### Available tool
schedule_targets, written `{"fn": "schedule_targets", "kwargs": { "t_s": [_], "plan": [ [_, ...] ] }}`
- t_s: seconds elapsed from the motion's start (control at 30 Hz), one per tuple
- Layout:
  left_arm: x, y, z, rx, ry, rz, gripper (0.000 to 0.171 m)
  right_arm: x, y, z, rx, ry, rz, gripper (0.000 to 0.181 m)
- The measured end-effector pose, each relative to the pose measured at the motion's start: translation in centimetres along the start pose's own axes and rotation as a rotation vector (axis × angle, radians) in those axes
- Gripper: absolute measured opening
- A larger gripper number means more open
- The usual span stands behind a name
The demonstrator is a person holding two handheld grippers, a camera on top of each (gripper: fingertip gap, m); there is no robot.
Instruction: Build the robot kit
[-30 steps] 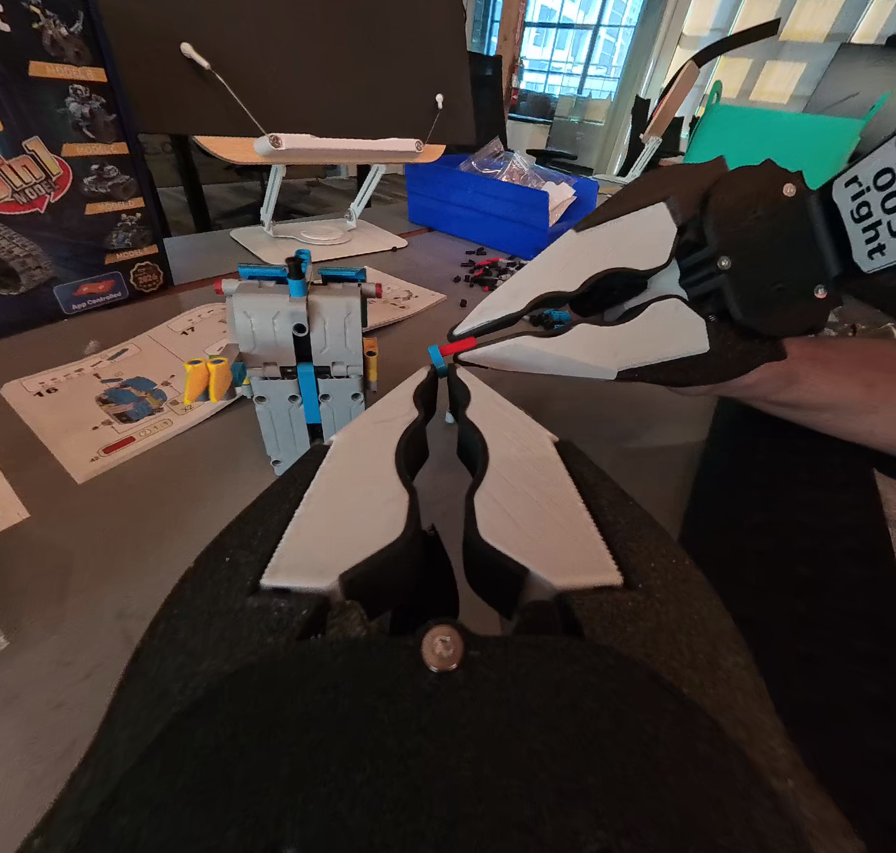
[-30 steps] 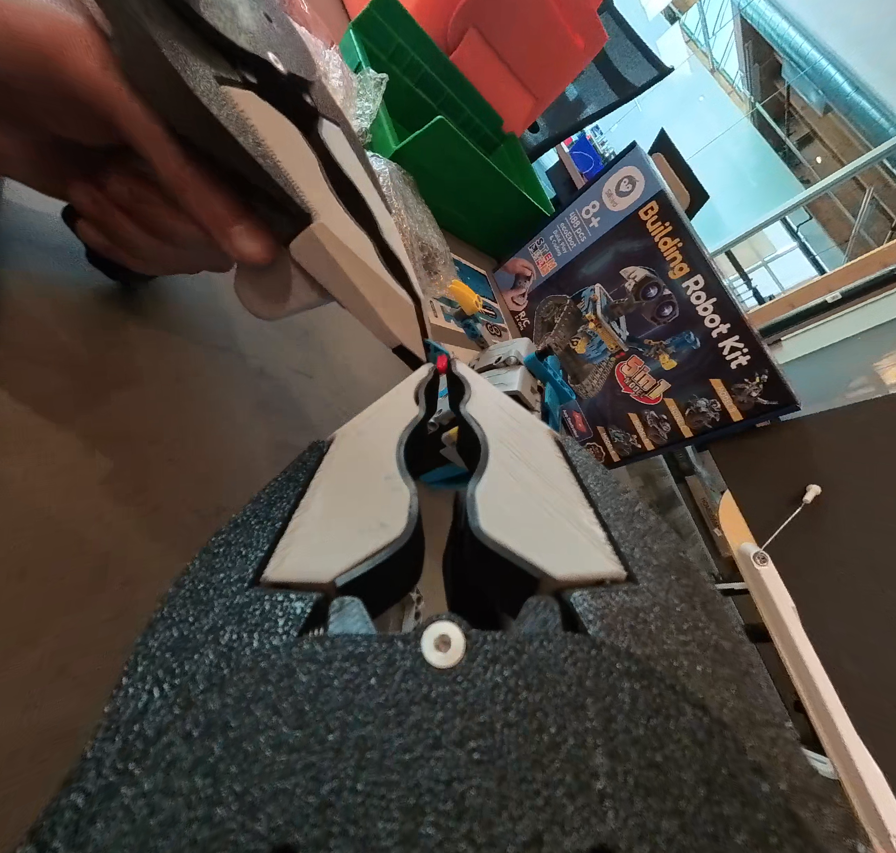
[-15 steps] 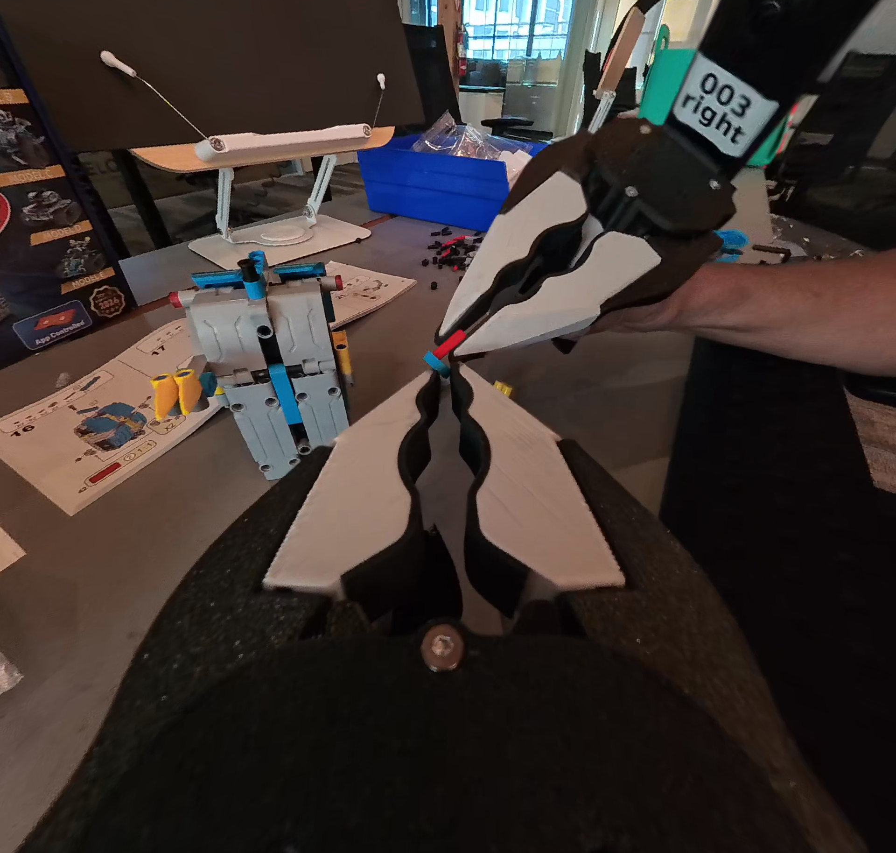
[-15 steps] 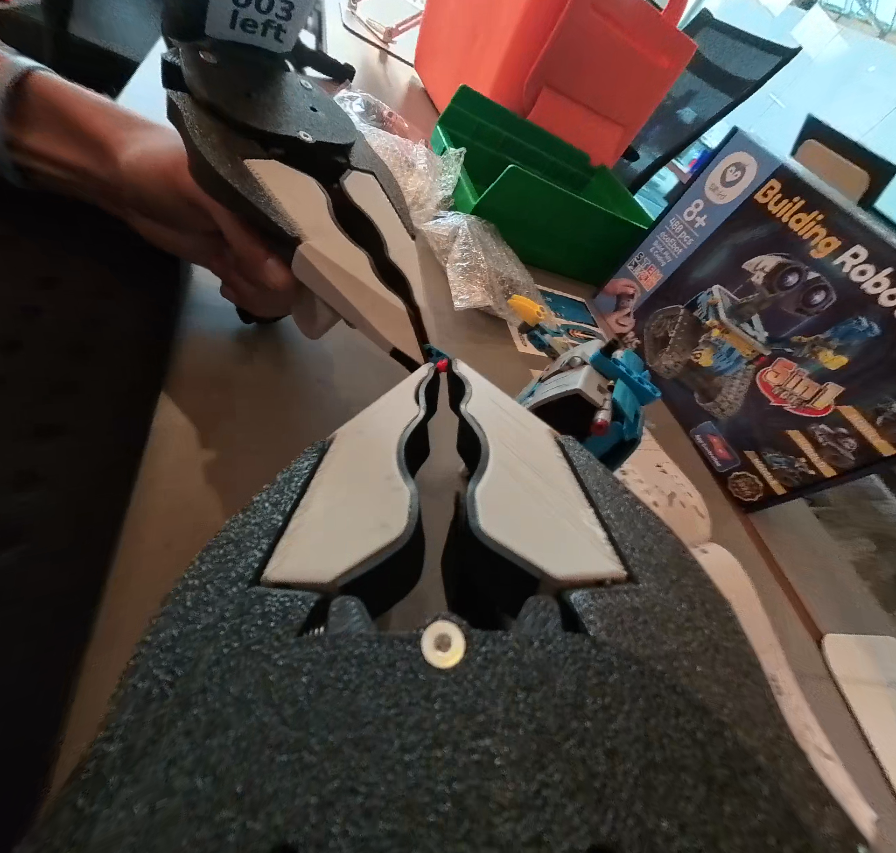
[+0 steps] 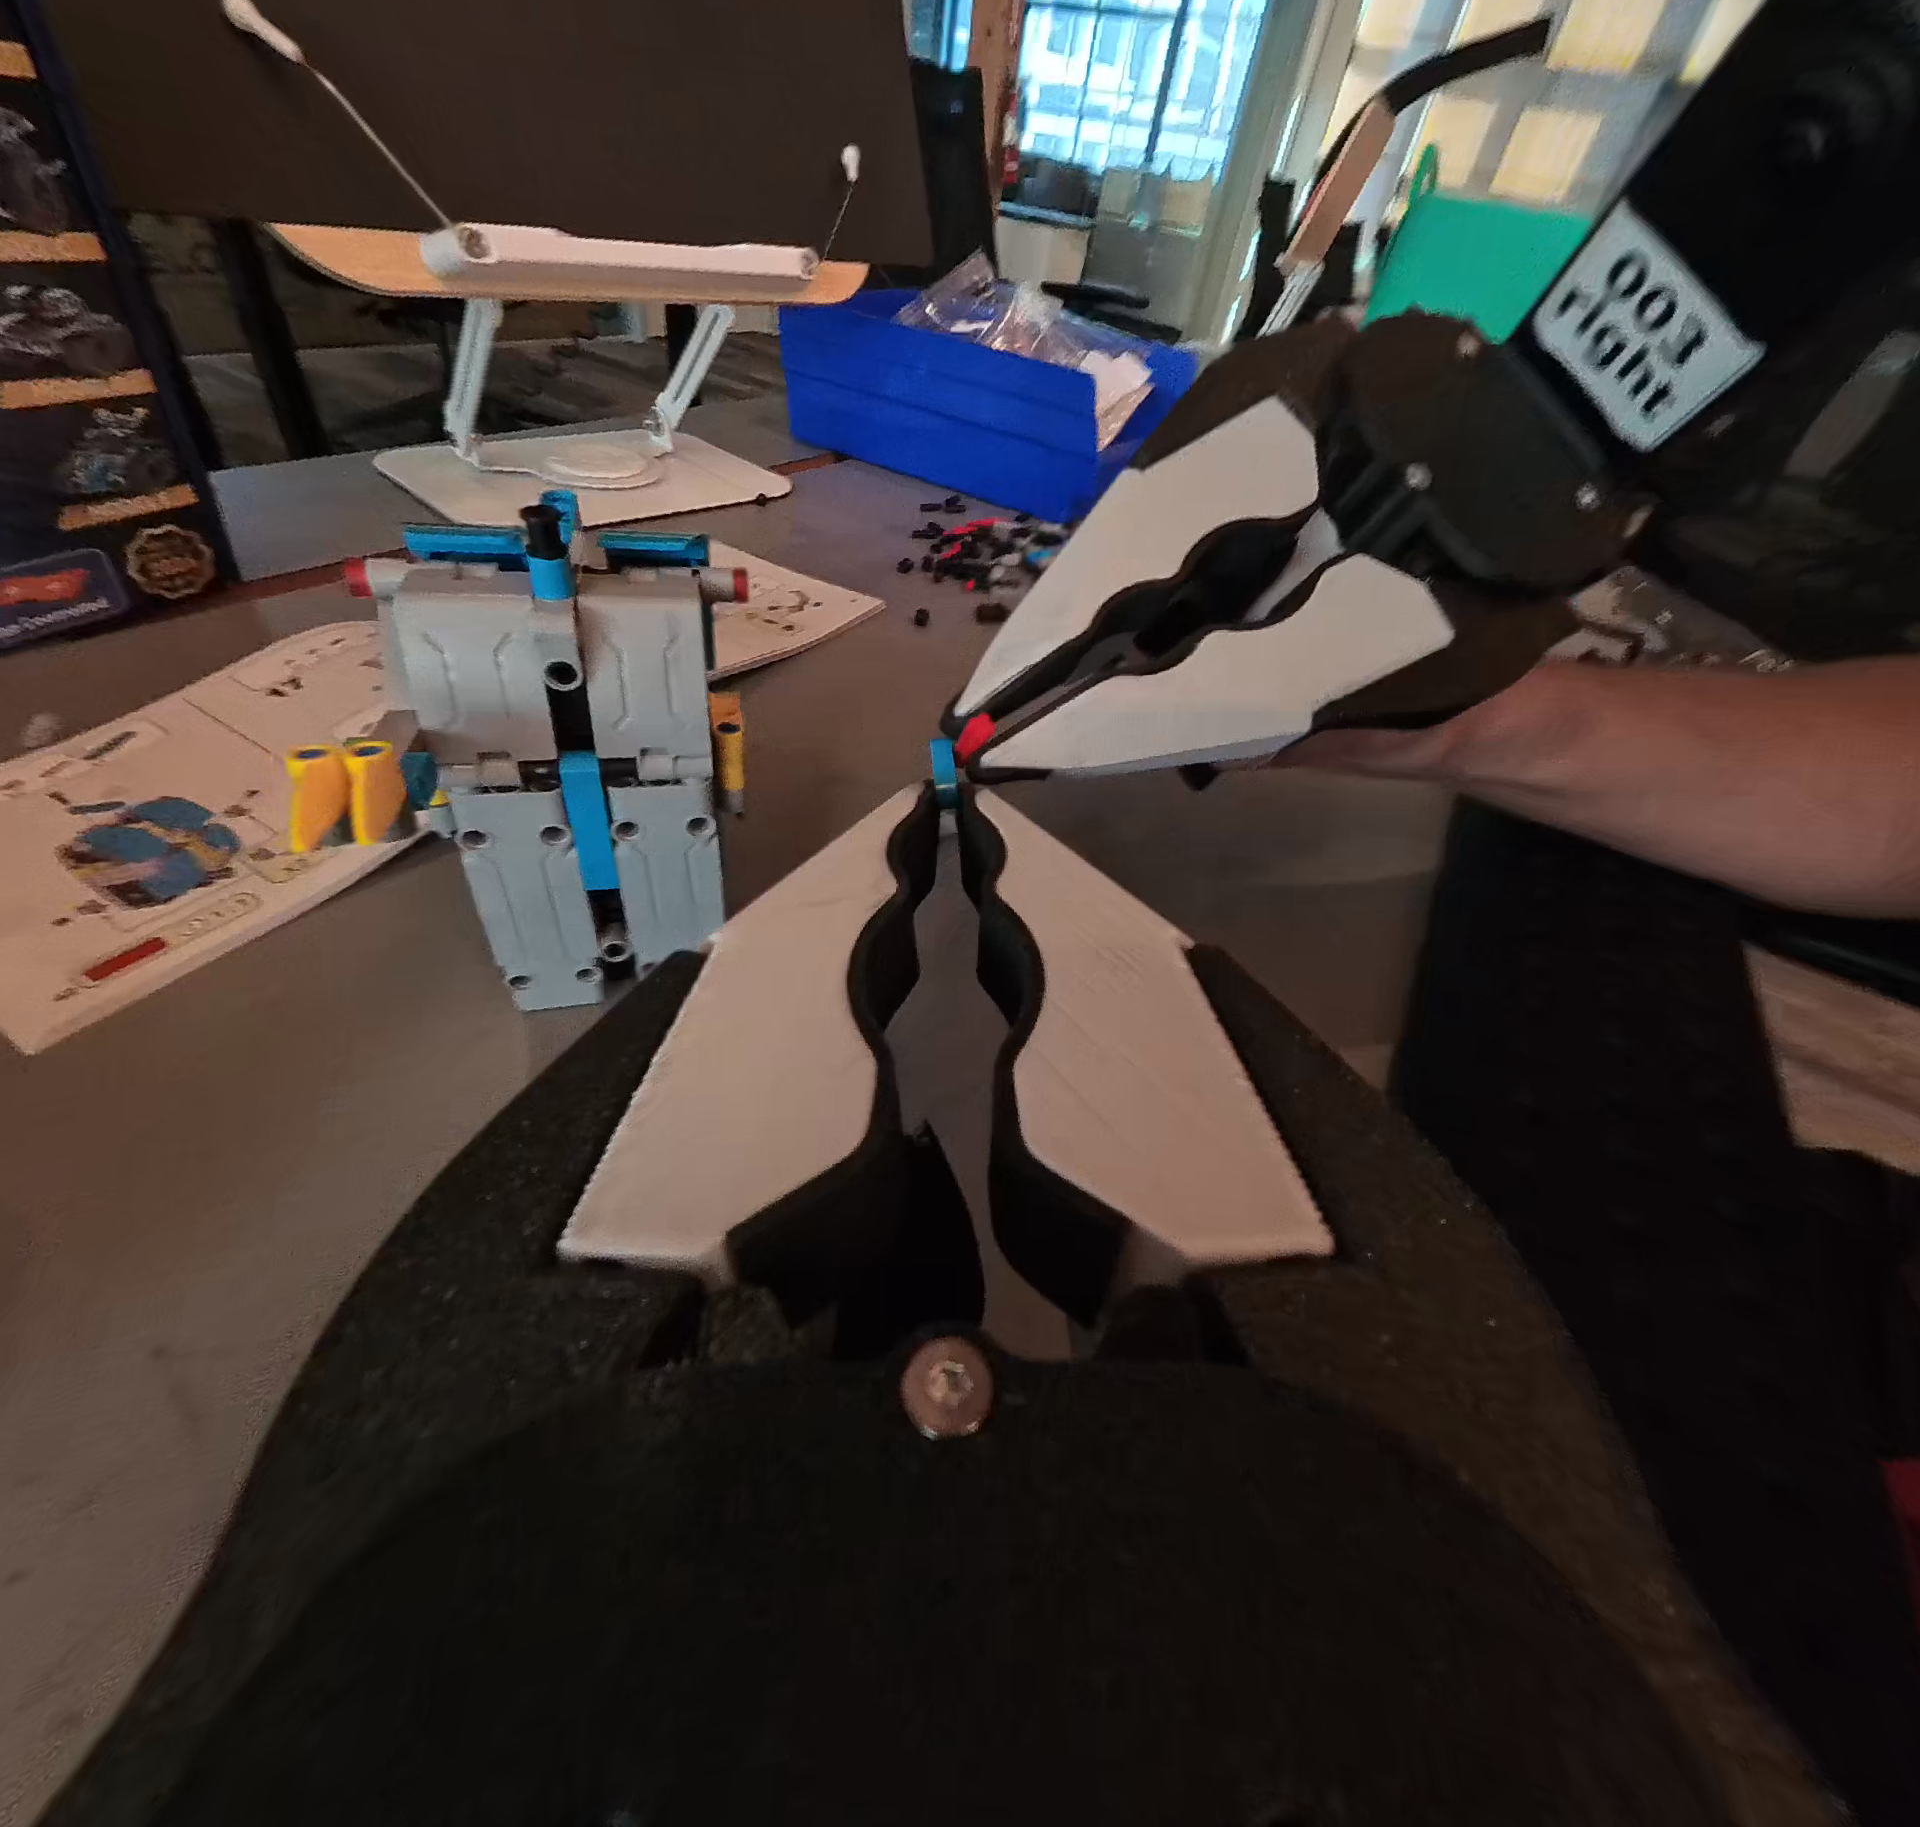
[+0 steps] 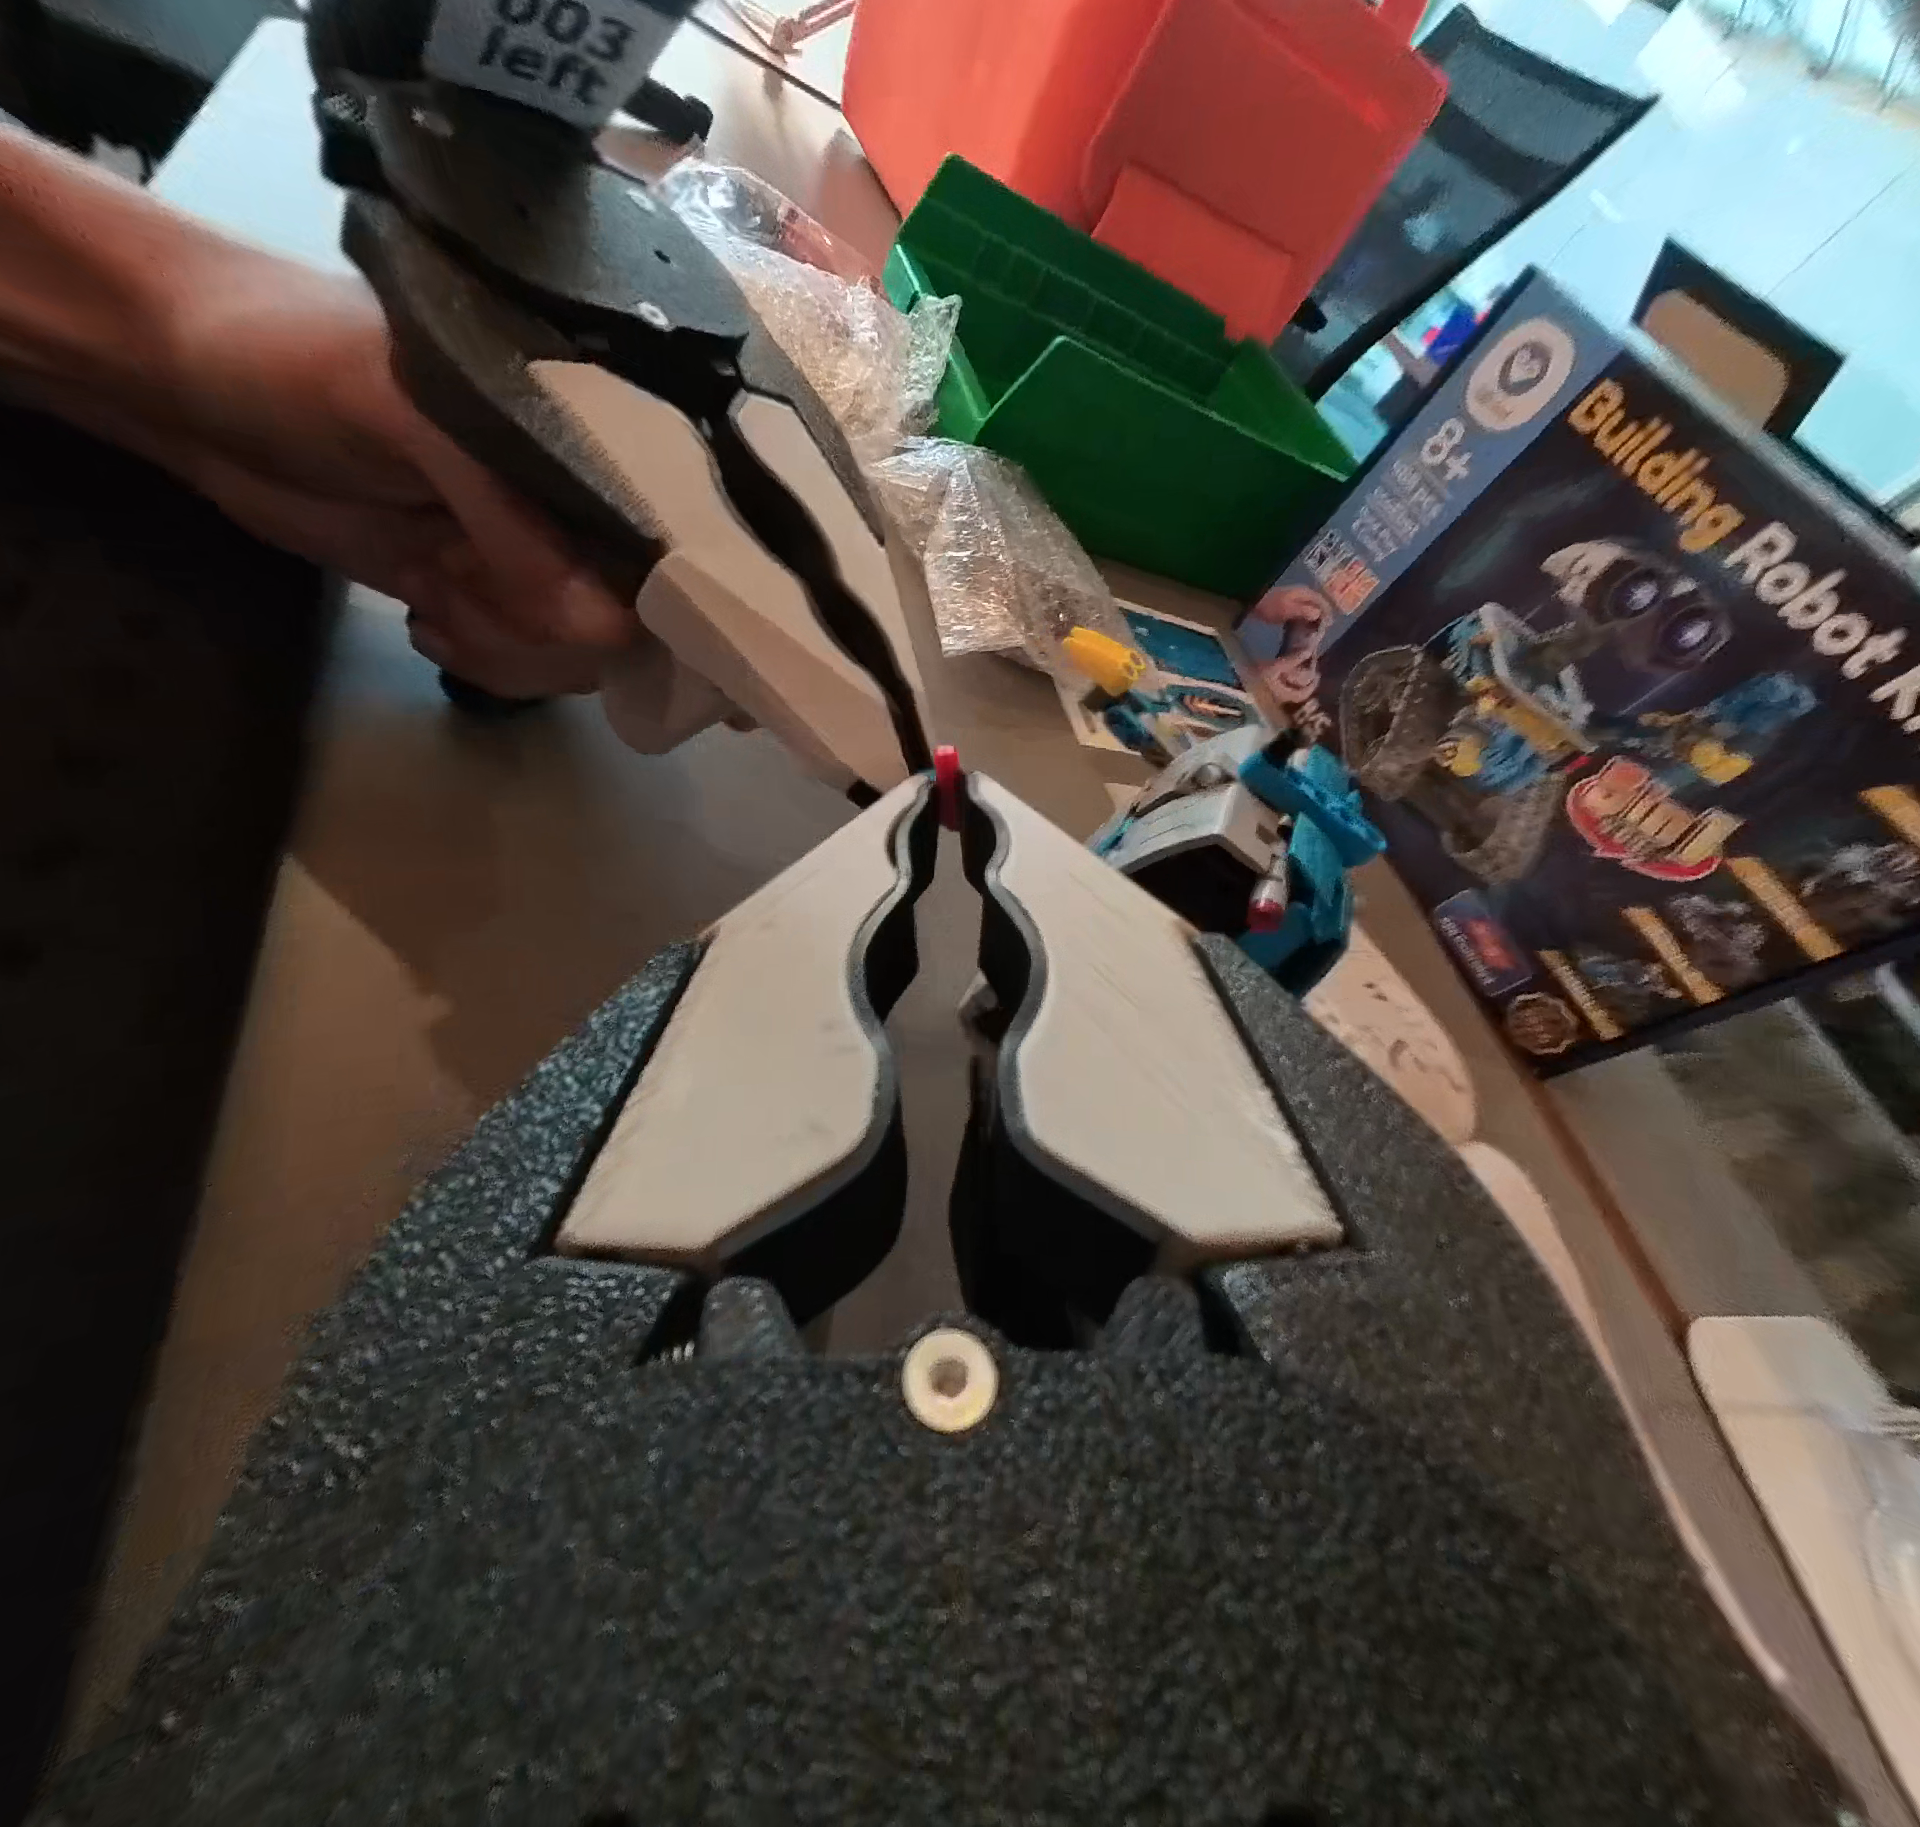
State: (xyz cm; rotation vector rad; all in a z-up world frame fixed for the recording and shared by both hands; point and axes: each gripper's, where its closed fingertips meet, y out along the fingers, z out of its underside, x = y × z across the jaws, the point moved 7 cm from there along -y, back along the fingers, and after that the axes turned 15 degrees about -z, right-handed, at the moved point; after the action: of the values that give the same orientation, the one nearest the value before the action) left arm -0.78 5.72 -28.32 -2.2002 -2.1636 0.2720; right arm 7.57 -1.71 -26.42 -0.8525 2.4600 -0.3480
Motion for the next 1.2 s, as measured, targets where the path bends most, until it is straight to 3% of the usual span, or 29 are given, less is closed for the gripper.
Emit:
{"fn": "schedule_targets", "kwargs": {
  "t_s": [0.17, 0.37, 0.57, 0.83, 1.2],
  "plan": [
    [-0.2, -0.3, -0.8, -0.05, -0.161, 0.101, 0.002, 0.3, -0.9, -0.9, -0.073, -0.073, 0.035, 0.004],
    [-0.2, 0.1, -0.4, -0.014, -0.273, 0.151, 0.003, 0.3, -1.4, -1.4, -0.14, -0.085, 0.051, 0.004],
    [0.1, -0.2, -1.0, -0.063, -0.409, 0.216, 0.002, 0.2, -1.3, -1.3, -0.147, -0.084, 0.055, 0.004],
    [0.2, -0.1, -0.8, -0.052, -0.387, 0.183, 0.003, 0.1, -1.2, -0.9, -0.126, -0.072, 0.052, 0.004],
    [-0.2, -0.1, -0.9, -0.051, -0.465, 0.292, 0.002, 0.2, -1.2, -1.5, -0.199, -0.071, 0.018, 0.004]
  ]
}}
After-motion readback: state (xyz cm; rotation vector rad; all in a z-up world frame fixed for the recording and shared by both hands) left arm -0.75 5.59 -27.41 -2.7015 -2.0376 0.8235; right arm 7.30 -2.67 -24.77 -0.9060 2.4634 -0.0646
